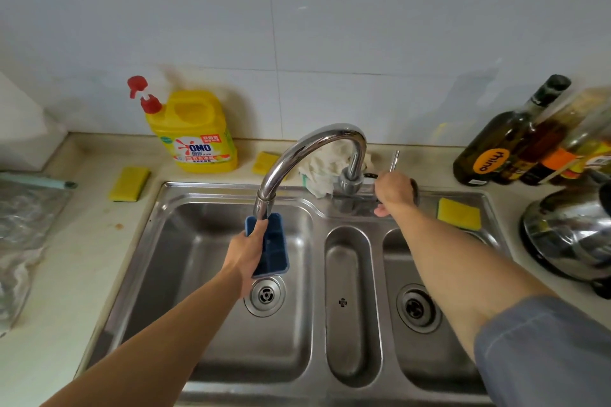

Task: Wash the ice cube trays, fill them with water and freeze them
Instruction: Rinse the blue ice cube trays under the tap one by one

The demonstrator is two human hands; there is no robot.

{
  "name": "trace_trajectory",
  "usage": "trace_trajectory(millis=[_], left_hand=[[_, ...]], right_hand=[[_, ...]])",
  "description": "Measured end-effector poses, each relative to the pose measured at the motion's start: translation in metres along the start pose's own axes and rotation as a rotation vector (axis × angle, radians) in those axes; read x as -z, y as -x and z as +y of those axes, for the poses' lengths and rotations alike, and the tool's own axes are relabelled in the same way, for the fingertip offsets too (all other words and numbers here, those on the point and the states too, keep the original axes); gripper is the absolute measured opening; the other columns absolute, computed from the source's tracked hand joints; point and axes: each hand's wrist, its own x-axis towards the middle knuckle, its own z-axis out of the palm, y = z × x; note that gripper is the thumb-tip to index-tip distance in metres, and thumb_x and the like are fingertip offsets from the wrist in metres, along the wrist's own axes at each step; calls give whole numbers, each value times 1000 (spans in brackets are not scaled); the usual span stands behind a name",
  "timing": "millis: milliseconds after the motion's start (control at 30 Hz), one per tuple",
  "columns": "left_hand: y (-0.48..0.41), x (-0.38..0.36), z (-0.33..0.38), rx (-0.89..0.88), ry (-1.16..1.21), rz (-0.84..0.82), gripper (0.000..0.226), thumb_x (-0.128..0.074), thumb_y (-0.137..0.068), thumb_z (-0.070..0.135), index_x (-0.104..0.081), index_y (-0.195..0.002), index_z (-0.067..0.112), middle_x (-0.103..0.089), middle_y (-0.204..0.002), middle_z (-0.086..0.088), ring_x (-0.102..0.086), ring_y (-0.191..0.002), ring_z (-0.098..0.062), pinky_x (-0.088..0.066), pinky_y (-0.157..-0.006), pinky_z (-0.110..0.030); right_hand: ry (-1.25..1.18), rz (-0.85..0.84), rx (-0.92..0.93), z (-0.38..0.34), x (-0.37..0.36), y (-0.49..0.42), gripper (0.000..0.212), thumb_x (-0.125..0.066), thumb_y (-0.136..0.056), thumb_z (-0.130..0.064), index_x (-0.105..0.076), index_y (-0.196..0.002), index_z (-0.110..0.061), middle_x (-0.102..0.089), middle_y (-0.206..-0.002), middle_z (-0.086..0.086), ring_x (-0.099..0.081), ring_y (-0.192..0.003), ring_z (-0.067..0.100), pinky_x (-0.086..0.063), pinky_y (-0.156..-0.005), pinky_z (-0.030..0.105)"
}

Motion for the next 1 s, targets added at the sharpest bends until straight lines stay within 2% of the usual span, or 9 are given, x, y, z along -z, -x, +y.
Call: trace_trajectory(millis=[67, 133, 200, 300, 433, 600, 667, 800, 1000], left_hand=[[1, -1, 1, 8, 11, -2, 31, -64, -94, 51, -60, -102, 21, -72, -100, -11, -72, -86, -30, -61, -71, -41], [3, -3, 4, 6, 13, -16, 29, -64, -95, 50, -60, -103, 23, -73, -98, -9, -74, -83, -27, -60, -66, -38], [4, -5, 7, 17, 12, -22, 31, -64, -95, 49, -60, -107, 21, -74, -98, -9, -74, -84, -28, -61, -70, -39], [7, -7, 12, 60, 62, -33, 35, -65, -96, 44, -58, -116, 17, -72, -104, -13, -72, -91, -31, -58, -73, -40], [8, -7, 14, 127, 220, -98, 23, -64, -98, 36, -57, -114, 20, -71, -111, -14, -71, -100, -36, -60, -77, -49], [14, -11, 18, 124, 244, -175, 23, -53, -103, 37, -59, -117, 20, -77, -94, -15, -75, -83, -33, -61, -60, -42], [14, -11, 21, 151, 224, -214, 37, -47, -103, 43, -61, -123, 16, -76, -102, -19, -74, -86, -34, -61, -60, -40], [13, -4, 21, 150, 199, -295, 62, -38, -101, 64, -67, -121, 13, -79, -94, -15, -78, -80, -30, -61, -63, -42], [8, 8, 18, 22, -33, -279, 56, -37, -103, 61, -62, -121, 15, -76, -106, -15, -75, -94, -31, -61, -65, -40]], right_hand=[[-243, 8, -46, 0, 1, 4, 34, -44, -106, -28, -62, -110, 1, -69, -108, 21, -73, -79, 32, -62, -63, 35], [-350, 50, -130, 1, 4, 15, 48, -38, -107, -43, -63, -110, -1, -69, -101, 18, -73, -70, 33, -61, -52, 33], [-230, 170, -77, 5, 3, 33, 58, -43, -101, -57, -59, -114, -4, -67, -103, 13, -70, -82, 31, -62, -64, 38], [-115, 334, 168, 10, -5, 69, 47, -51, -99, -55, -55, -111, -10, -65, -105, 9, -66, -86, 25, -58, -75, 45], [-48, 41, 447, -12, -19, 111, 31, -53, -101, -47, -59, -94, -17, -66, -90, -1, -64, -82, 21, -51, -71, 40], [-77, -333, 515, -39, -50, 153, 54, -59, -95, -53, -51, -138, -21, -63, -124, 1, -62, -104, 17, -48, -80, 31], [-104, -379, 502, -45, -63, 164, 67, -64, -88, -58, -48, -143, -22, -61, -135, 2, -62, -113, 19, -49, -87, 32], [-123, -364, 465, -51, -82, 176, 76, -73, -77, -58, -49, -139, -22, -62, -129, 1, -63, -109, 18, -55, -91, 35], [-399, -413, 323, -62, -91, 187, 65, -72, -76, -58, -53, -134, -34, -65, -108, -15, -69, -96, 8, -59, -73, 27]])
